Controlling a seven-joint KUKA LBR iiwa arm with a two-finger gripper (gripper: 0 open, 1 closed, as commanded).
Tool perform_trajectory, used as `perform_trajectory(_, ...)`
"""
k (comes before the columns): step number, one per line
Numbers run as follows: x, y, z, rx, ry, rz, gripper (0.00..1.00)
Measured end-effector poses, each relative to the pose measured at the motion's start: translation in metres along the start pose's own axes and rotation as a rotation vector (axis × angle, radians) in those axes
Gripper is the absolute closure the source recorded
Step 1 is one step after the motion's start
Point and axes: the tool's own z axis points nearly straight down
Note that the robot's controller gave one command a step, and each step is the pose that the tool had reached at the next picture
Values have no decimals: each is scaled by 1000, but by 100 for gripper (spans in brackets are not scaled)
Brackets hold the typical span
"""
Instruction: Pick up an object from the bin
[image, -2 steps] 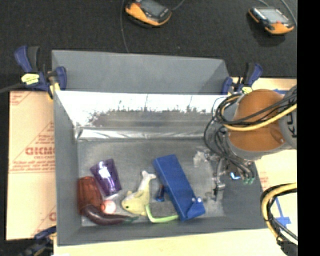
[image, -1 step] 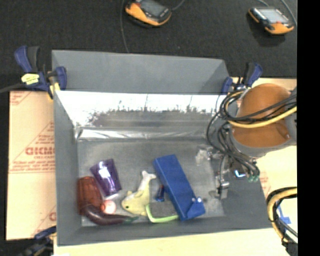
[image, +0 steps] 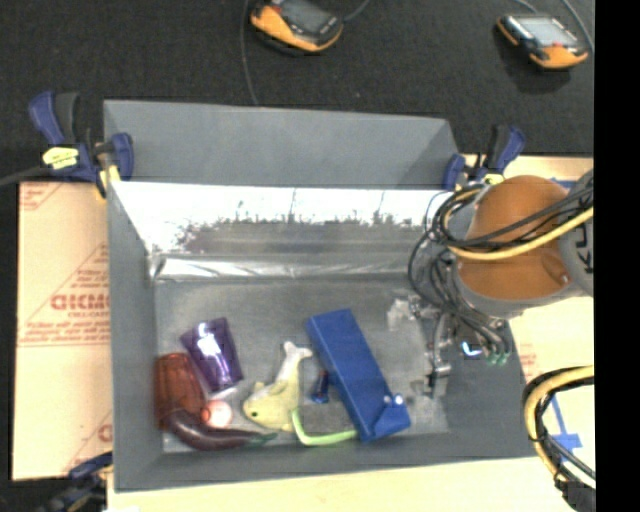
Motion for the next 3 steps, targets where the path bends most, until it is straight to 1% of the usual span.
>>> perform_trajectory(1,-27,-24,20,1,3,28,0)
perform_trajectory(2,-30,-71,62,-2,5,134,0)
perform_trajectory(3,-49,-80,64,3,-13,142,0)
